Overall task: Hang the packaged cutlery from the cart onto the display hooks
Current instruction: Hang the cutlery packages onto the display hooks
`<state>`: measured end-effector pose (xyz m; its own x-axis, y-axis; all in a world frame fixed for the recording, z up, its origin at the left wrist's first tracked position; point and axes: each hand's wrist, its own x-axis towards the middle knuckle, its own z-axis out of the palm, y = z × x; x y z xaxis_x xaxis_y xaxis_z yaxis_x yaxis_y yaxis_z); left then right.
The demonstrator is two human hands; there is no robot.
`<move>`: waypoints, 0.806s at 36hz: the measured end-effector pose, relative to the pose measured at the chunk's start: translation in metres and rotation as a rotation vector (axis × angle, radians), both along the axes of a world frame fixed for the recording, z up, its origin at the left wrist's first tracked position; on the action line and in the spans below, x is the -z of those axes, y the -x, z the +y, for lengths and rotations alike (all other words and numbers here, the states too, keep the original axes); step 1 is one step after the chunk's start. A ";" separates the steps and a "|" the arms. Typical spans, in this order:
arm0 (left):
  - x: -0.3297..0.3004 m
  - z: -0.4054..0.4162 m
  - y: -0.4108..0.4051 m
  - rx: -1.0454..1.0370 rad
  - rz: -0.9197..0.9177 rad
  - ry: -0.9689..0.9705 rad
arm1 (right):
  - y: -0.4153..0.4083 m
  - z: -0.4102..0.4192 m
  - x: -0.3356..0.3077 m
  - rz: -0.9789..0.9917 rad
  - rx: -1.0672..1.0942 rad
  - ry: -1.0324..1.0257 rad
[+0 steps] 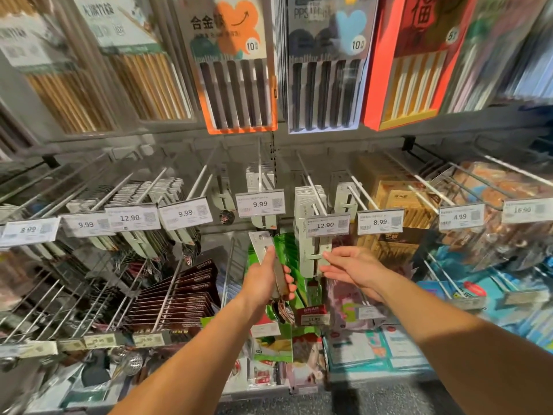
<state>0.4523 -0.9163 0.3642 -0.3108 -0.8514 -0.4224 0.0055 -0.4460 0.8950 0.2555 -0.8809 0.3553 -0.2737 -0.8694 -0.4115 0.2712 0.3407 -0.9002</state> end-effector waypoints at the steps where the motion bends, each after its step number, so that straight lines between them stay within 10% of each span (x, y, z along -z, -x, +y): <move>1: 0.000 -0.001 0.000 0.000 -0.004 0.001 | 0.001 0.001 0.000 -0.008 -0.003 0.002; 29: 0.000 -0.004 0.023 0.077 -0.016 -0.031 | 0.011 -0.033 -0.002 0.342 0.113 -0.203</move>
